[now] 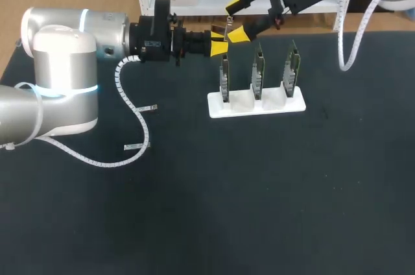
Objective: Pick up the optical module with the left hand, and insert it into the network port with the right hand.
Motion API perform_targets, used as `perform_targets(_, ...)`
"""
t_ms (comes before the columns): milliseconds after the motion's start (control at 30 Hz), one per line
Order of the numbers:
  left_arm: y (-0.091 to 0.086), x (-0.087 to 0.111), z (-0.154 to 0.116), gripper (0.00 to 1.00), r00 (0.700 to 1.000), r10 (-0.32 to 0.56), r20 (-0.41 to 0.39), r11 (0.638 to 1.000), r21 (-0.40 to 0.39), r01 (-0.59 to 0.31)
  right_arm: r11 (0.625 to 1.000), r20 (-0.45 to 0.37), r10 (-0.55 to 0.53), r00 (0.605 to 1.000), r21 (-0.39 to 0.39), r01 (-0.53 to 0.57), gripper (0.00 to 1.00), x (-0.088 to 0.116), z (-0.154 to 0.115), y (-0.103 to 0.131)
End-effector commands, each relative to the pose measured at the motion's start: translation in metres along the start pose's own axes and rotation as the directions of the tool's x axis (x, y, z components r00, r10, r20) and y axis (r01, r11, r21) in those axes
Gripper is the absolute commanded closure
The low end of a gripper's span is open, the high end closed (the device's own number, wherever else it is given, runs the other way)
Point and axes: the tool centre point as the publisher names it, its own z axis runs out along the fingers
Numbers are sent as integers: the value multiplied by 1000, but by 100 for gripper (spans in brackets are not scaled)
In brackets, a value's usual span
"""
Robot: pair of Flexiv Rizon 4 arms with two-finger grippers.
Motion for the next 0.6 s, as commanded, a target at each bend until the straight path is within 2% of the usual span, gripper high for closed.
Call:
perform_targets(33,1,1,0,100,1000,1,1,1000,1,-1,1000,-2,-2,1000,-10,2,0,-1,3,-5)
perform_targets(300,1,1,0,100,1000,1,1,1000,1,-1,1000,-5,-9,1000,-14,9,0,-3,4,-7)
perform_targets(333,1,1,0,100,1000,1,1,1000,1,-1,1000,-5,-10,1000,-12,10,19,-3,4,-7)
perform_targets(367,1,1,0,100,1000,1,1,1000,1,-1,1000,-6,-11,1000,-8,11,64,-2,4,-8)
perform_targets(400,1,1,0,100,1000,1,1,1000,1,-1,1000,-8,-12,1000,-4,12,93,-2,4,-8)
perform_targets(433,1,1,0,100,1000,1,1,1000,1,-1,1000,-8,-13,1000,1,13,100,-2,4,-8)
perform_targets(600,1,1,0,100,1000,1,1,1000,1,-1,1000,-7,-10,1000,3,10,100,-1,4,-8)
